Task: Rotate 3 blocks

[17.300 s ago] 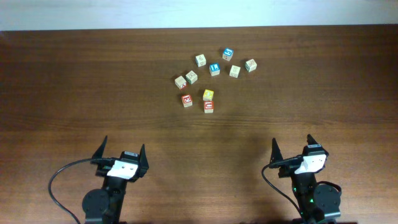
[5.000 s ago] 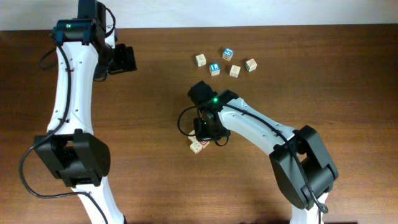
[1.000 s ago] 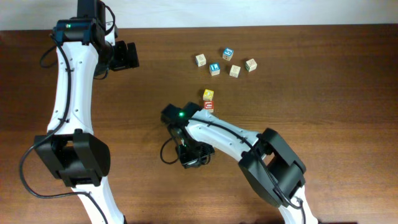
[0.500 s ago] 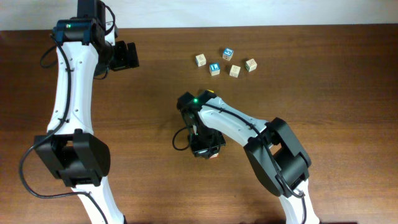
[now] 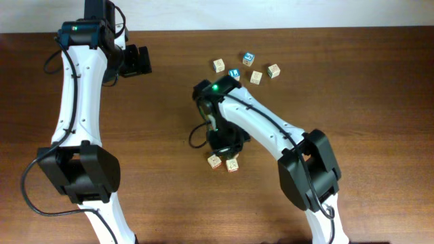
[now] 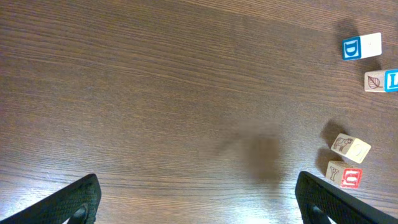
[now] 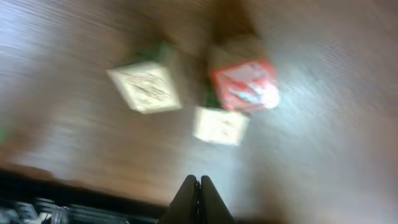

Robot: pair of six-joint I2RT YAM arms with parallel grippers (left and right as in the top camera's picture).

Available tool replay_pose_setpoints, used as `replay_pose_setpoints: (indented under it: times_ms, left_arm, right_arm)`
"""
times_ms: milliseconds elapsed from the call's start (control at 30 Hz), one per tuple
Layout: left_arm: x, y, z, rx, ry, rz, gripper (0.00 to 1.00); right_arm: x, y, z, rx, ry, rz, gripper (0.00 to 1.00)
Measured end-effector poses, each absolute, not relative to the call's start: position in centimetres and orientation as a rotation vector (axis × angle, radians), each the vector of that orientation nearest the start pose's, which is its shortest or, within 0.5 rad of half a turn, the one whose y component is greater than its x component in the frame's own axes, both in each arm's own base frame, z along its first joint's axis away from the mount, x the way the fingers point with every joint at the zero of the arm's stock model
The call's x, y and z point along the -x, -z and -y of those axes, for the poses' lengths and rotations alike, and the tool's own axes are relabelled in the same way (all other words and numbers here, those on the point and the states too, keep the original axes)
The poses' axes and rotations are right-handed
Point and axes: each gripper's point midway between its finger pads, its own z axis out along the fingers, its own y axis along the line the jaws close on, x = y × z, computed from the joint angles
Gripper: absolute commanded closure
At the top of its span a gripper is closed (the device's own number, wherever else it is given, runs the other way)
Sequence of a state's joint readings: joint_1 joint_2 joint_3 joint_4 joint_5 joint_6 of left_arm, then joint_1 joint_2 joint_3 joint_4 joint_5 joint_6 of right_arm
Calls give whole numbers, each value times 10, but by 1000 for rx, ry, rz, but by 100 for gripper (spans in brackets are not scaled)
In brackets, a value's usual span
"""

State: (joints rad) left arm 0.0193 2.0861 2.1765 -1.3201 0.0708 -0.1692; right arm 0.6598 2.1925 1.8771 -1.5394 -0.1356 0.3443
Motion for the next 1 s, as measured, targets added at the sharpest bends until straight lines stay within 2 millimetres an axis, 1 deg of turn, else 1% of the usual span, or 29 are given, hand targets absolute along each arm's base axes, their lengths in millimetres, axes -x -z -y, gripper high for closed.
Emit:
replay_pose_setpoints:
  times_ms: [67,133,233,300,400,500,633,800,933,967,1000]
  left_arm:
    - [-471,-194,3,247,135,-2793,2]
    - [-471,-194,3,246,135,-2793,2]
    - [-471,-194,3,246,135,-2792,2]
    - [-471,-194,3,247,135,-2793,2]
    - [-471,-194,3,246,135,-2793,2]
    - [-471,-194,3,247,135,-2792,2]
    - [-471,-194,3,246,135,-2792,2]
    - [-471,-194,3,246,135,-2792,2]
    - [-471,-194,3,247,135,-2792,2]
    - [-471,-194,3,247,135,-2793,2]
    - [-471,-194,3,246,135,-2792,2]
  right_arm:
    - [-269,-69,-220,408,105,-3449,96]
    - [-268,-57,-206,337,157,-3479,96]
    - [-260,-35,-200,296,173,-3503,96]
    - [-255,-28,-200,289,161,-3518,96]
    - [-248,-19,-203,270,106,-3544,96]
    - [-246,-15,-211,250,27,-3549,96]
    - [-253,-11,-221,217,-54,-3522,96]
    - [-269,-6,-234,189,-136,-3451,96]
    - [-275,-4,-236,192,-144,-3426,96]
    - [-276,-5,-234,191,-121,-3421,96]
    - [-281,-10,-237,195,-128,-3405,96]
